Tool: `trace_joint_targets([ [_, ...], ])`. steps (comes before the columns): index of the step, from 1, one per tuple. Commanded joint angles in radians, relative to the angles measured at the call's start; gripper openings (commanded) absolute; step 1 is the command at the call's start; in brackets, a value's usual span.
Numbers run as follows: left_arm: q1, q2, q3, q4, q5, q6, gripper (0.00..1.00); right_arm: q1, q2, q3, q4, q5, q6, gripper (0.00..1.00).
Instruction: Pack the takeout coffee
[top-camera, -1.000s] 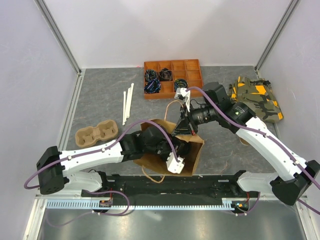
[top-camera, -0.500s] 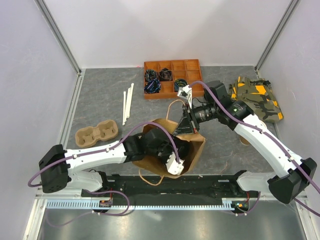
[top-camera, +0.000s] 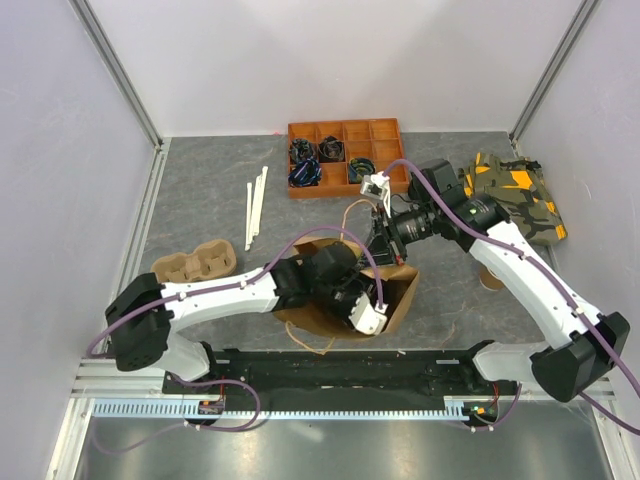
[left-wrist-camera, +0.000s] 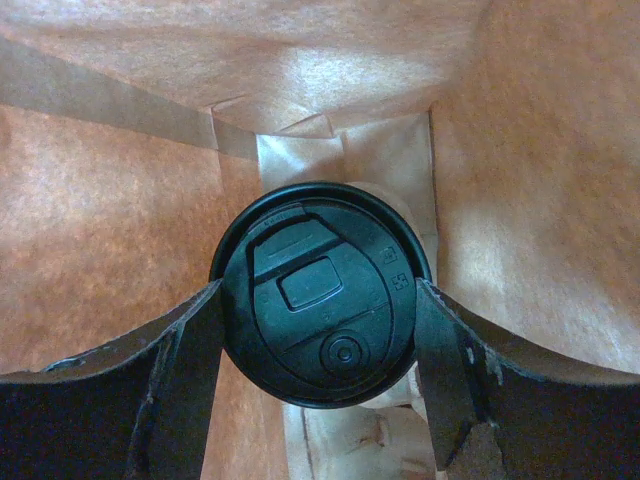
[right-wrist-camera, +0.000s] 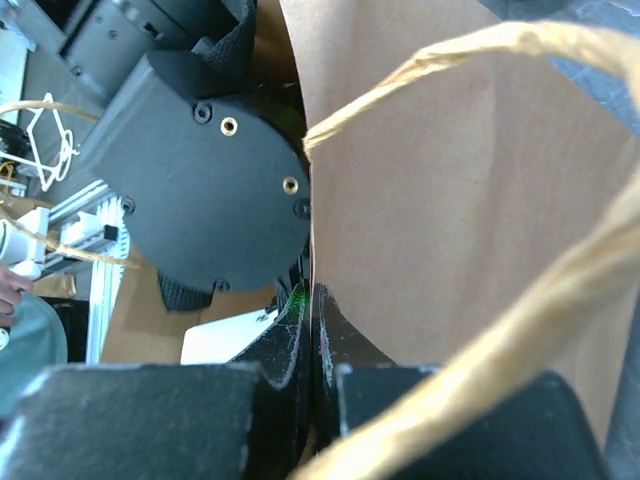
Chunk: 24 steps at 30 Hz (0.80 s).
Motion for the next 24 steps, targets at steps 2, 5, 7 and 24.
trace_joint_targets([
  [2, 0.028, 0.114, 0.075, -0.221, 0.036, -0.088, 0.26, -0.005, 0.029, 0.054, -0.127, -0.048, -0.134, 0.0],
  [5, 0.035, 0.149, 0.095, -0.255, 0.034, -0.089, 0.26, -0.025, 0.046, 0.072, -0.139, -0.057, -0.14, 0.0],
  [7, 0.036, 0.169, 0.095, -0.261, 0.026, -0.079, 0.27, -0.036, 0.06, 0.085, -0.148, -0.067, -0.142, 0.0],
  [24, 0.059, 0.251, 0.152, -0.29, -0.043, -0.089, 0.45, -0.096, 0.101, 0.135, -0.259, -0.071, -0.275, 0.0],
])
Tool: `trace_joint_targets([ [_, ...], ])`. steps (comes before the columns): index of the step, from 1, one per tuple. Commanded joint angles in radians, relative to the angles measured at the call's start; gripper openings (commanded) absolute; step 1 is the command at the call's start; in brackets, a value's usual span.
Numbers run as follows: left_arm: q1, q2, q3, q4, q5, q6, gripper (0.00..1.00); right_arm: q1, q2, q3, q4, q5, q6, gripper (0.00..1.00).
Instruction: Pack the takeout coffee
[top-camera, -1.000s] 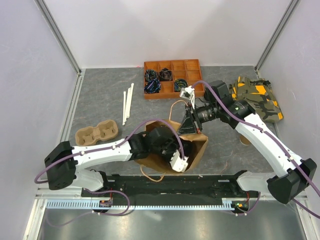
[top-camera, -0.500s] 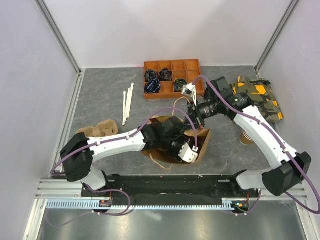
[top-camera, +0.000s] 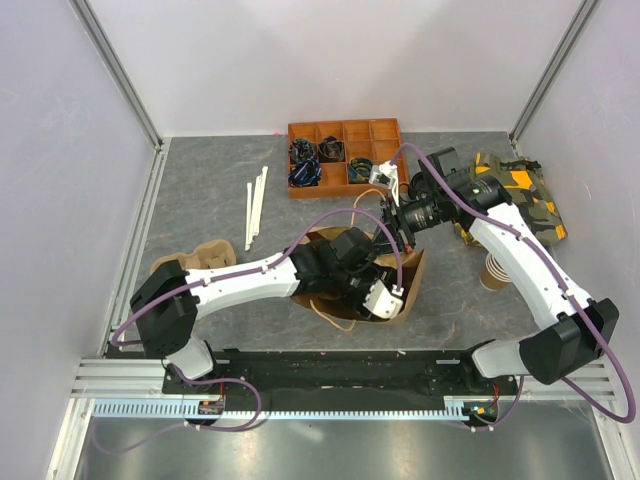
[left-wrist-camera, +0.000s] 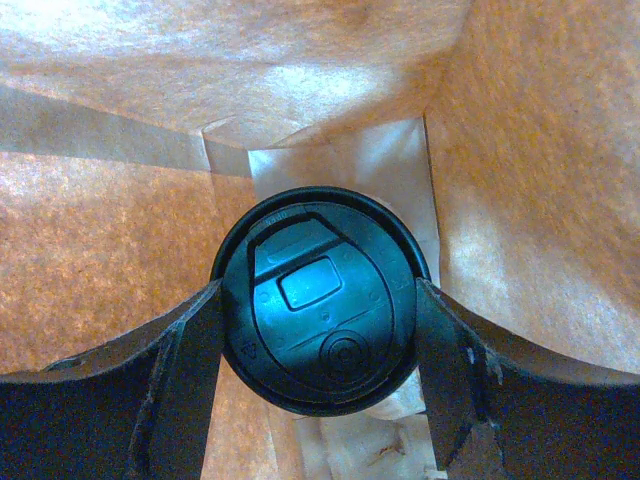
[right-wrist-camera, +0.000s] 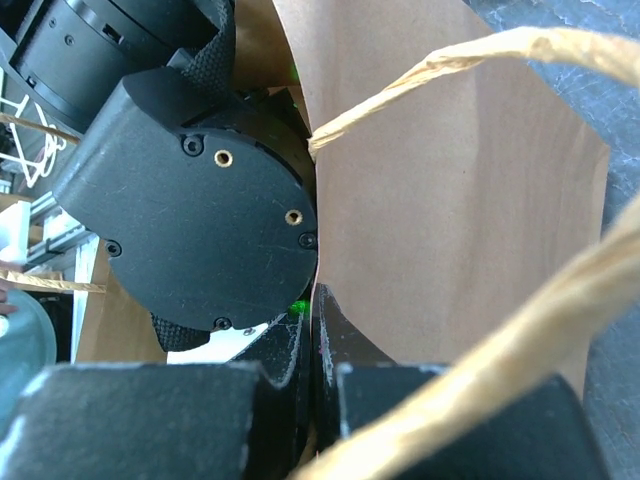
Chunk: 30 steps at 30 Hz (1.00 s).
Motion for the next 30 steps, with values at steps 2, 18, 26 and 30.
trace_joint_targets([
  [2, 0.025, 0.078, -0.019, -0.191, -0.091, -0.063, 0.5, 0.011, 0.004, 0.033, -0.08, -0.036, -0.096, 0.0],
  [18, 0.025, 0.007, -0.024, -0.088, -0.16, -0.077, 0.84, 0.011, 0.032, 0.067, -0.089, -0.033, -0.111, 0.0],
  [26, 0.023, -0.026, -0.031, -0.057, -0.174, -0.071, 0.96, 0.008, 0.053, 0.092, -0.089, -0.027, -0.097, 0.0],
  [30, 0.023, -0.042, -0.036, -0.054, -0.177, -0.057, 0.97, 0.004, 0.064, 0.102, -0.083, -0.013, -0.093, 0.0],
])
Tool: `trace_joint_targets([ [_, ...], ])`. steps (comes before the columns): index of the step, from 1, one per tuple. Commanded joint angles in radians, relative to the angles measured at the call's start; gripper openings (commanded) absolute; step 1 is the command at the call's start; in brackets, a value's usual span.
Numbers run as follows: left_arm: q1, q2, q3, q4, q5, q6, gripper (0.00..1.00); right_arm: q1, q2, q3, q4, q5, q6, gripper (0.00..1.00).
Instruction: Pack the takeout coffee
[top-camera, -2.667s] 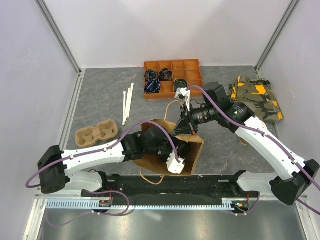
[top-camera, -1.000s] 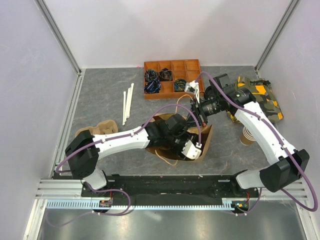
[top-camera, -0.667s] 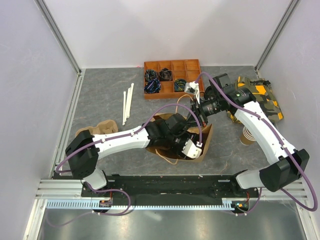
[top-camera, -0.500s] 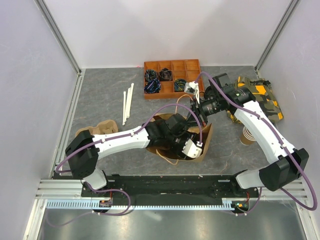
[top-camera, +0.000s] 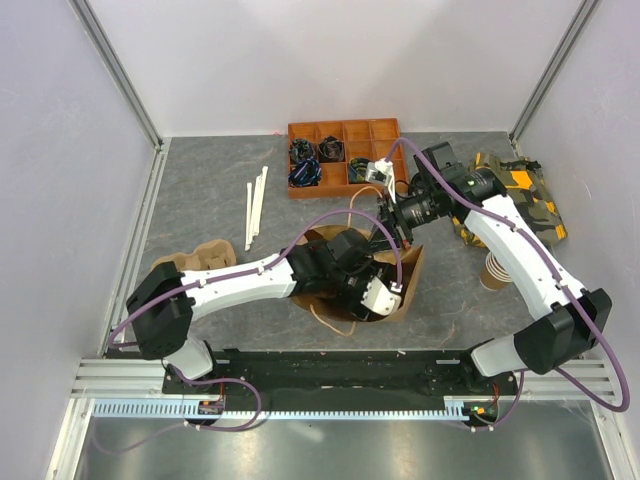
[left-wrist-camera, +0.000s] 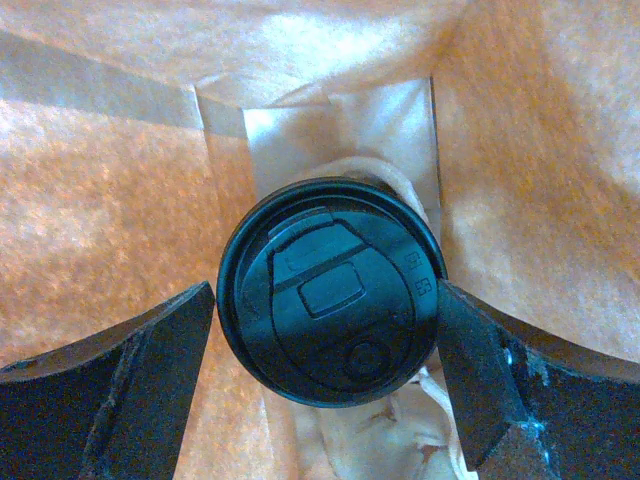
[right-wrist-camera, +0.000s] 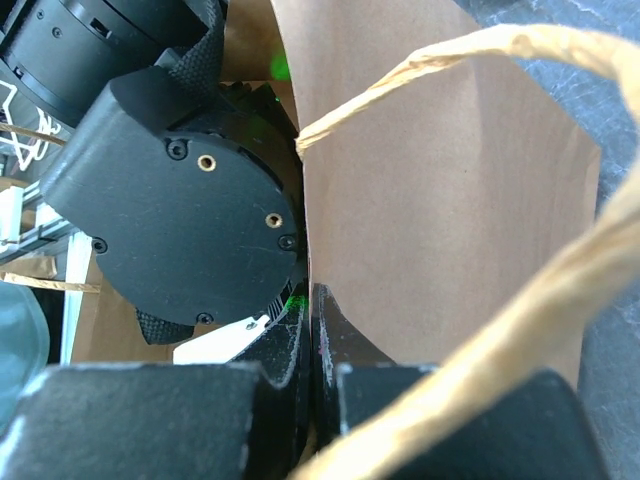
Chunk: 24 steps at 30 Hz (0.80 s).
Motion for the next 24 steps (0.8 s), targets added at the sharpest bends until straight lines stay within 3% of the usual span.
trace_joint_targets([
  [1, 0.019, -0.021, -0.024, -0.042, -0.072, -0.018, 0.97, 0.001, 0.015, 0.04, -0.022, -0.006, -0.011, 0.0],
  [12, 0.019, -0.029, -0.013, -0.074, -0.053, -0.011, 0.97, -0.006, 0.006, 0.132, 0.038, 0.043, 0.024, 0.0],
  [24, 0.019, -0.041, 0.022, -0.076, -0.059, -0.003, 0.98, -0.006, 0.001, 0.08, 0.041, 0.087, 0.002, 0.0],
])
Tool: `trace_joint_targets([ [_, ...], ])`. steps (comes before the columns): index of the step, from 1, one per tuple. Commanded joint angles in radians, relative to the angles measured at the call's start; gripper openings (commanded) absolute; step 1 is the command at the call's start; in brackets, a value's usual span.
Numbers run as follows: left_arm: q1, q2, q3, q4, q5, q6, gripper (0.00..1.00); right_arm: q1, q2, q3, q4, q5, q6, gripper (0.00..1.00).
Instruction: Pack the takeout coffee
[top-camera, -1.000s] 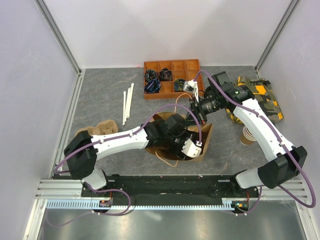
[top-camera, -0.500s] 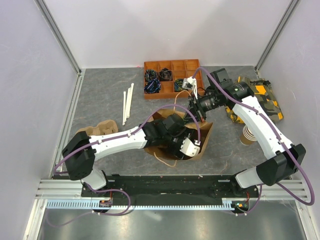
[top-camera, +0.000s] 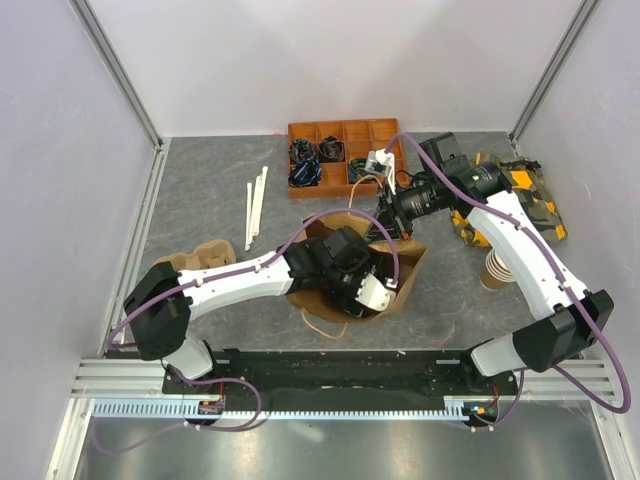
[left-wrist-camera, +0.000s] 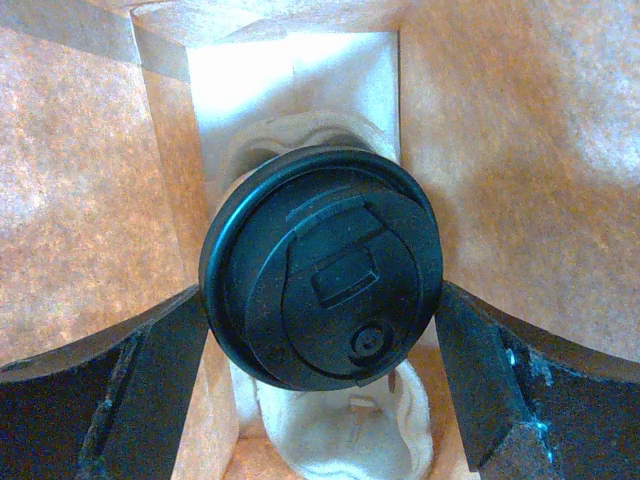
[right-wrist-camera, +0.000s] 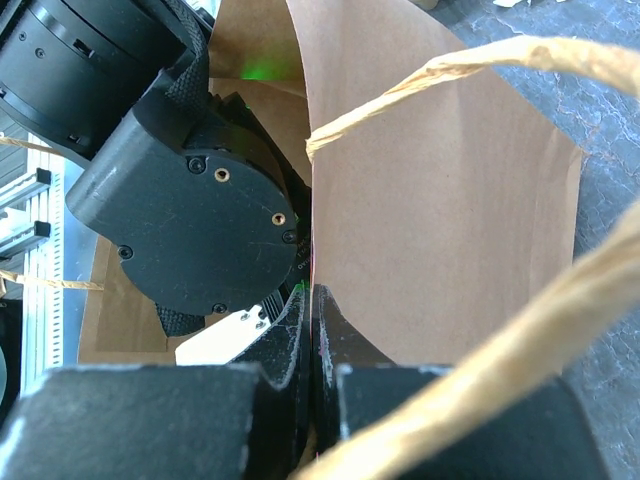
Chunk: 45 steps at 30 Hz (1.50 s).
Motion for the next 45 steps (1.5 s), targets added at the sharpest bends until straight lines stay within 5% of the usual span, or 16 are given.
trace_joint_targets([
  [1, -0.001, -0.029, 0.028, -0.013, -0.008, -0.002, 0.99, -0.003, -0.015, -0.005, 0.033, -0.003, -0.027, 0.0],
  [25, 0.0, -0.11, 0.114, -0.067, 0.044, 0.018, 1.0, -0.006, -0.004, -0.001, 0.031, 0.003, -0.042, 0.0],
  [45, 0.0, -0.251, 0.038, -0.004, 0.093, 0.046, 1.0, -0.004, -0.042, -0.019, 0.07, 0.036, -0.058, 0.0],
])
